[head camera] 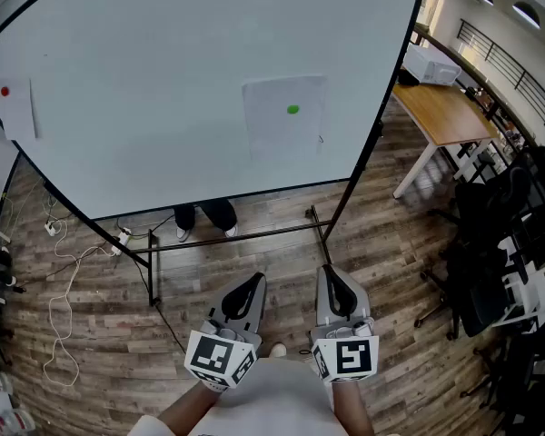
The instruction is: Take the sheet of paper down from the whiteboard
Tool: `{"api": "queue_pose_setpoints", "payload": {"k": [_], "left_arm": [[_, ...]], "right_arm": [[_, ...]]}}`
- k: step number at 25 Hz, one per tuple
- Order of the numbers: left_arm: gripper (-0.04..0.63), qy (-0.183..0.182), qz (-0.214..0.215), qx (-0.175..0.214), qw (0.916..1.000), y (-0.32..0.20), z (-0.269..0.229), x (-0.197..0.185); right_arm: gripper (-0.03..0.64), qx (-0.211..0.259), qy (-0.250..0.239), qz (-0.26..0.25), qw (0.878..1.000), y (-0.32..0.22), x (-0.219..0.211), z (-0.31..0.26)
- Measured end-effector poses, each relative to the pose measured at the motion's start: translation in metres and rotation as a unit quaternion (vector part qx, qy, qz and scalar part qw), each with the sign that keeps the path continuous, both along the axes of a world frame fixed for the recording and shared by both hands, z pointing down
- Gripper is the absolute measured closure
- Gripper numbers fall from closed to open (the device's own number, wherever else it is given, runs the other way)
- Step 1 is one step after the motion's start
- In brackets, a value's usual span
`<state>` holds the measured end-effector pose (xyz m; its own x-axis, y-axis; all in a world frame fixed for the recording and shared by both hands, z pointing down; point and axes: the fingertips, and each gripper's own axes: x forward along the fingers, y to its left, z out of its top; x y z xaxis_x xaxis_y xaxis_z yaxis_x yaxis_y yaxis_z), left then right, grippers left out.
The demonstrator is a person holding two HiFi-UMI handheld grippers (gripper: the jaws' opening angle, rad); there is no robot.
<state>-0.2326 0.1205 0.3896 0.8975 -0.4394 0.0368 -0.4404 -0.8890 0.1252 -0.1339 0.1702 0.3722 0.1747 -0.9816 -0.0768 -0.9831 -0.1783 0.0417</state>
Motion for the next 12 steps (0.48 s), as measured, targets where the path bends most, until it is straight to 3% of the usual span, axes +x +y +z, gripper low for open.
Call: {"api": "queue_pose_setpoints", "payload": {"k": [12], "left_arm": [[0.589,-0.008,-0.011,0.002,0.9999,0.006,0.001,0.021]], "right_arm": [[0.606,-0.001,-0.017,-0.010,1.000,0.007,0.022,0.010]]}}
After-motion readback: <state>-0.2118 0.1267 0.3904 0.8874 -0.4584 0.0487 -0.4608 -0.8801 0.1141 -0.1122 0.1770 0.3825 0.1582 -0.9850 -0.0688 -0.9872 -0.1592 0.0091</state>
